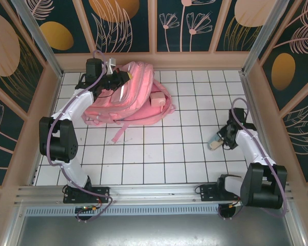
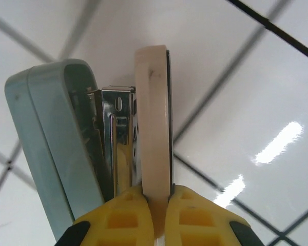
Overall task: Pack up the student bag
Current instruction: Pick up the loose stationery from the bottom-right of the table, then place the loose stationery in the student bag.
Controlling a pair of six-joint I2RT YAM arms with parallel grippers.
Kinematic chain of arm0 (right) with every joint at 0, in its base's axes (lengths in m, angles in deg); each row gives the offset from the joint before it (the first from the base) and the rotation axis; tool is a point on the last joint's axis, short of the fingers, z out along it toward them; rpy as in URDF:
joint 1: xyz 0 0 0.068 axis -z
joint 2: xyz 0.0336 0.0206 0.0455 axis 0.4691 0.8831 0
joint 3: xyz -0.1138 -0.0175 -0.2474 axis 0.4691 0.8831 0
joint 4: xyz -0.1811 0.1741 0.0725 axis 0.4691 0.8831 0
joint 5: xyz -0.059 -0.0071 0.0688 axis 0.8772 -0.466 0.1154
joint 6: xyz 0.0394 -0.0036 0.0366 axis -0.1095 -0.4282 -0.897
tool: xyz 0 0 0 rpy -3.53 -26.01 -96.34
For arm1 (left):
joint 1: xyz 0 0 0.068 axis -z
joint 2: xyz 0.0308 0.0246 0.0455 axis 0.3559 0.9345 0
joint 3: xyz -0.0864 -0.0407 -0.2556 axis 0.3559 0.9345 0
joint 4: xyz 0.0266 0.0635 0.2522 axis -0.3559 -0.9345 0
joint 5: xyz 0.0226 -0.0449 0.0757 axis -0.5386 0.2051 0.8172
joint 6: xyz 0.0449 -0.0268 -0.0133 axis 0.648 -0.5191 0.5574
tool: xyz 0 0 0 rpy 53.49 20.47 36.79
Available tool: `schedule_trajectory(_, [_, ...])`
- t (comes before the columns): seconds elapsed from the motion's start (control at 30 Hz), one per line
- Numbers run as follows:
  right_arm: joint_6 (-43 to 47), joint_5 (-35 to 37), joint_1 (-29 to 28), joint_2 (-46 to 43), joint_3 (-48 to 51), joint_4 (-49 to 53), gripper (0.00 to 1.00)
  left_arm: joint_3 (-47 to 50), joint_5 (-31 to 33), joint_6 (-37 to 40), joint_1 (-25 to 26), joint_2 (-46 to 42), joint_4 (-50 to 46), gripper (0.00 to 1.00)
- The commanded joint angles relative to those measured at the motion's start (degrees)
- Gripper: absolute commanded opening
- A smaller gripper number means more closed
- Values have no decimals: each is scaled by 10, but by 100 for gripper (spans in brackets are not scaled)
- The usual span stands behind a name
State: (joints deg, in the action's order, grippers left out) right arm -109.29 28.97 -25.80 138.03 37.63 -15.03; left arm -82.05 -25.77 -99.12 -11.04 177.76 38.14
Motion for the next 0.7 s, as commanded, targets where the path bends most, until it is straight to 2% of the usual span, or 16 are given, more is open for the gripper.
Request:
schedule_trajectory(0.0, [34,1,-68,17,-67,-32,0,-17,-15,-5,0,-2,36,0])
schedule_trajectory(0.13, [57,-23,-150,75,-140,-72,0,-16,-7,-9,0,-9,37,0])
schedule_trajectory(0.33, [90,-59,-239,196,-276,-110,0,-1,-3,-34,0,-27,61,0])
schedule_trajectory(0.47, [97,-105,-271,279,-363,-139,0,17,-10,-61,0,-36,94,0])
schedule_trajectory(0.67, [100,-154,-318,414,-519,-128,0,17,-6,-57,0,-38,84,0])
